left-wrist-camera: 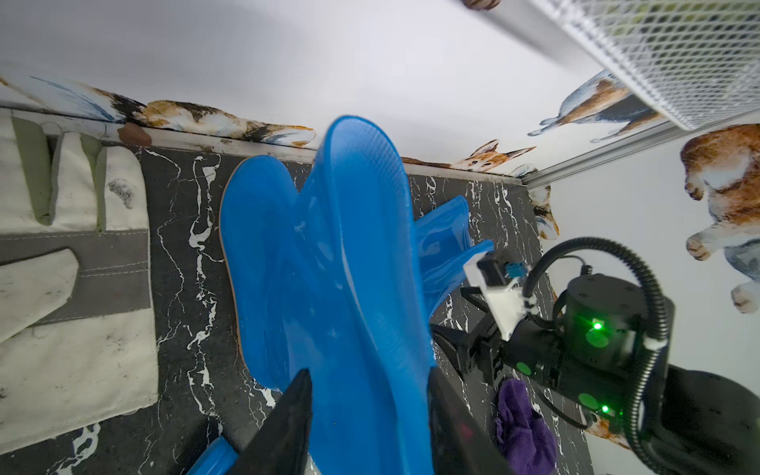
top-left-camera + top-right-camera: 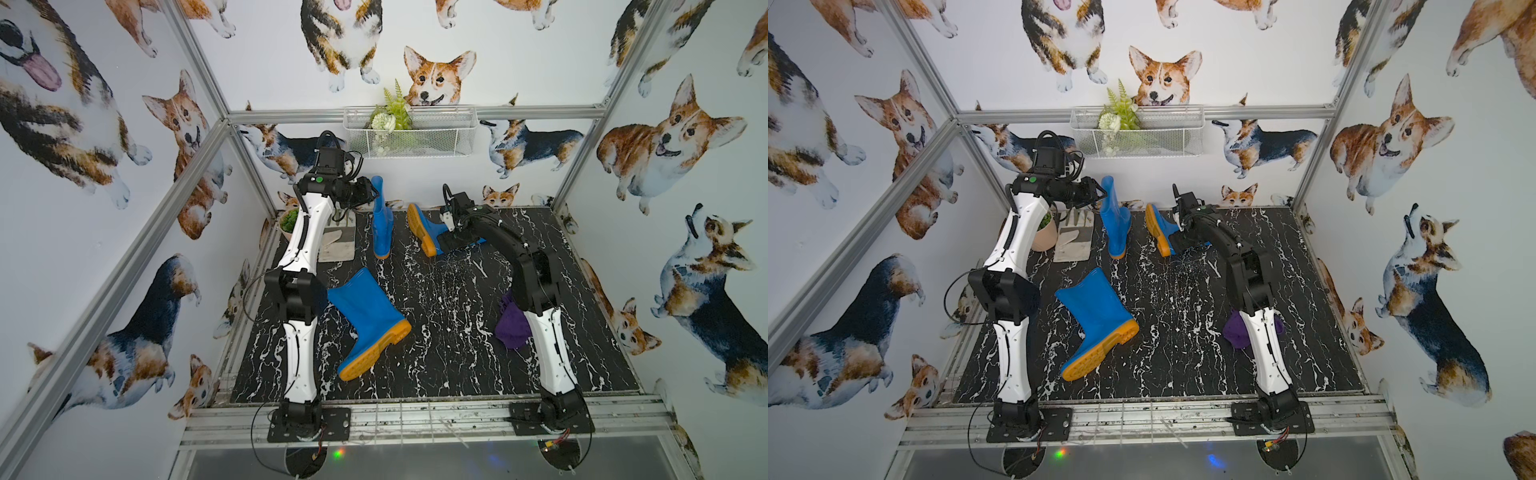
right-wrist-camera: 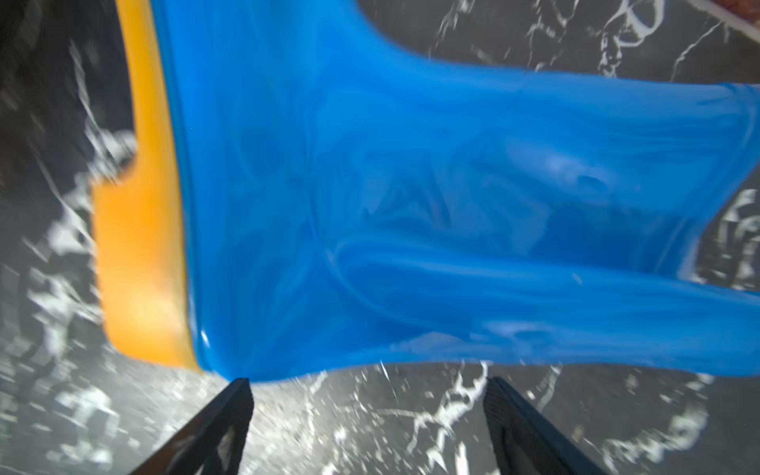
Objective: Wipe the rubber boots with a cloth
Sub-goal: Place the rubber boot at the center of the board, then move the rubber boot to the center of the board.
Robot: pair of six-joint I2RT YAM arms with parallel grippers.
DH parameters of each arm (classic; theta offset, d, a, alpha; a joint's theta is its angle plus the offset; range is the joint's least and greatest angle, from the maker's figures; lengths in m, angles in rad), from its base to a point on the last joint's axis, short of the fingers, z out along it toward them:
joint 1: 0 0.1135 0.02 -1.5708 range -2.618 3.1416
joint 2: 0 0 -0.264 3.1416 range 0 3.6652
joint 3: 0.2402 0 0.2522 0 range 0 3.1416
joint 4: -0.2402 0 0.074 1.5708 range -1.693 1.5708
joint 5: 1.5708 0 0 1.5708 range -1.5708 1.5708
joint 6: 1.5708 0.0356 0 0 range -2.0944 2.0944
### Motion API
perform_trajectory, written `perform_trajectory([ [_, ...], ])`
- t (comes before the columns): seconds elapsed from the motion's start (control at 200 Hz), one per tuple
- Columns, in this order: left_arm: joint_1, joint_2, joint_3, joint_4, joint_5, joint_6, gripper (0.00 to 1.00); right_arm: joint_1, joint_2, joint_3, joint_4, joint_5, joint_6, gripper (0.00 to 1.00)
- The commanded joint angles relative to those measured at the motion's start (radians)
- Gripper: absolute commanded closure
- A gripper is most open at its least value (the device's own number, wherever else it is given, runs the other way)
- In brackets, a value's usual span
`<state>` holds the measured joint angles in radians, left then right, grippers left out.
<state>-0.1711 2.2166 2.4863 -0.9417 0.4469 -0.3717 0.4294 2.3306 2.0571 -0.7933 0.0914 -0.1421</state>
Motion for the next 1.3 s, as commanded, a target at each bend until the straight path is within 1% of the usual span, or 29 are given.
perform_trajectory([
  [0.0, 0.001, -0.021, -0.007, -0.025, 0.003, 0.032, 0.51, 0.025, -0.064, -0.141, 0.208, 0.165, -0.246, 0.06],
  [0.195, 0.000, -0.045, -0.061, 0.002, 0.018, 0.031, 0.51, 0.050, -0.054, -0.234, 0.371, 0.275, -0.421, 0.04],
  [0.235, 0.000, -0.049, -0.068, 0.001, 0.018, 0.033, 0.51, 0.058, -0.047, -0.263, 0.439, 0.296, -0.491, 0.03],
  [0.355, 0.011, -0.062, -0.086, 0.000, 0.025, 0.041, 0.51, 0.074, -0.022, -0.313, 0.593, 0.339, -0.615, 0.02],
  [0.44, 0.023, -0.076, -0.104, 0.004, 0.036, 0.041, 0.51, 0.078, 0.012, -0.309, 0.665, 0.370, -0.676, 0.02],
  [0.501, 0.030, -0.086, -0.120, 0.006, 0.039, 0.043, 0.51, 0.079, 0.035, -0.283, 0.647, 0.350, -0.686, 0.03],
  [0.541, 0.034, -0.097, -0.135, 0.010, 0.041, 0.043, 0.51, 0.077, 0.044, -0.259, 0.594, 0.312, -0.679, 0.07],
  [0.581, 0.036, -0.110, -0.156, 0.016, 0.042, 0.044, 0.51, 0.078, 0.044, -0.255, 0.561, 0.276, -0.666, 0.16],
  [0.591, 0.037, -0.113, -0.161, 0.018, 0.042, 0.044, 0.51, 0.080, 0.040, -0.259, 0.556, 0.269, -0.662, 0.22],
  [0.596, 0.037, -0.116, -0.162, 0.019, 0.042, 0.044, 0.51, 0.080, 0.040, -0.259, 0.556, 0.269, -0.662, 0.22],
  [0.601, 0.037, -0.118, -0.167, 0.020, 0.042, 0.044, 0.51, 0.082, 0.038, -0.263, 0.552, 0.264, -0.659, 0.27],
  [0.606, 0.038, -0.121, -0.170, 0.021, 0.042, 0.044, 0.51, 0.082, 0.038, -0.263, 0.552, 0.264, -0.659, 0.27],
  [0.616, 0.037, -0.124, -0.176, 0.023, 0.042, 0.044, 0.51, 0.084, 0.030, -0.275, 0.551, 0.259, -0.659, 0.38],
  [0.621, 0.037, -0.126, -0.180, 0.024, 0.042, 0.044, 0.51, 0.084, 0.030, -0.275, 0.551, 0.259, -0.659, 0.38],
  [0.626, 0.037, -0.129, -0.183, 0.026, 0.042, 0.044, 0.51, 0.086, 0.028, -0.278, 0.551, 0.260, -0.660, 0.42],
  [0.641, 0.037, -0.136, -0.195, 0.033, 0.043, 0.043, 0.51, 0.087, 0.026, -0.282, 0.552, 0.259, -0.661, 0.45],
  [0.651, 0.037, -0.141, -0.202, 0.034, 0.043, 0.043, 0.51, 0.089, 0.018, -0.297, 0.559, 0.260, -0.667, 0.54],
  [0.656, 0.037, -0.143, -0.205, 0.036, 0.043, 0.043, 0.51, 0.090, 0.015, -0.302, 0.561, 0.261, -0.669, 0.58],
  [0.661, 0.037, -0.145, -0.210, 0.038, 0.043, 0.043, 0.51, 0.090, 0.015, -0.302, 0.561, 0.261, -0.669, 0.58],
  [0.681, 0.039, -0.155, -0.227, 0.044, 0.044, 0.043, 0.51, 0.099, -0.003, -0.342, 0.585, 0.272, -0.688, 0.74],
  [0.686, 0.039, -0.158, -0.231, 0.046, 0.044, 0.043, 0.51, 0.100, -0.005, -0.349, 0.591, 0.273, -0.692, 0.76],
  [0.691, 0.039, -0.160, -0.234, 0.047, 0.044, 0.042, 0.51, 0.100, -0.005, -0.349, 0.591, 0.273, -0.692, 0.76],
  [0.731, 0.042, -0.180, -0.265, 0.058, 0.044, 0.040, 0.51, 0.111, -0.042, -0.416, 0.635, 0.286, -0.728, 0.88],
  [0.781, 0.044, -0.205, -0.304, 0.073, 0.045, 0.038, 0.51, 0.119, -0.083, -0.478, 0.650, 0.284, -0.743, 0.96],
  [0.826, 0.048, -0.231, -0.339, 0.085, 0.045, 0.033, 0.52, 0.125, -0.128, -0.532, 0.650, 0.274, -0.729, 1.00],
  [0.911, 0.050, -0.301, -0.431, 0.119, 0.040, 0.022, 0.52, 0.146, -0.228, -0.644, 0.641, 0.262, -0.663, 1.00],
  [1.081, 0.050, -0.458, -0.633, 0.184, 0.024, 0.004, 0.52, 0.232, -0.435, -0.908, 0.661, 0.307, -0.564, 1.00],
  [1.211, 0.050, -0.550, -0.761, 0.191, 0.027, 0.004, 0.52, 0.305, -0.556, -1.027, 0.611, 0.317, -0.474, 1.00],
  [1.296, 0.048, -0.654, -0.854, 0.199, 0.026, 0.003, 0.52, 0.358, -0.637, -1.081, 0.546, 0.318, -0.379, 1.00],
])
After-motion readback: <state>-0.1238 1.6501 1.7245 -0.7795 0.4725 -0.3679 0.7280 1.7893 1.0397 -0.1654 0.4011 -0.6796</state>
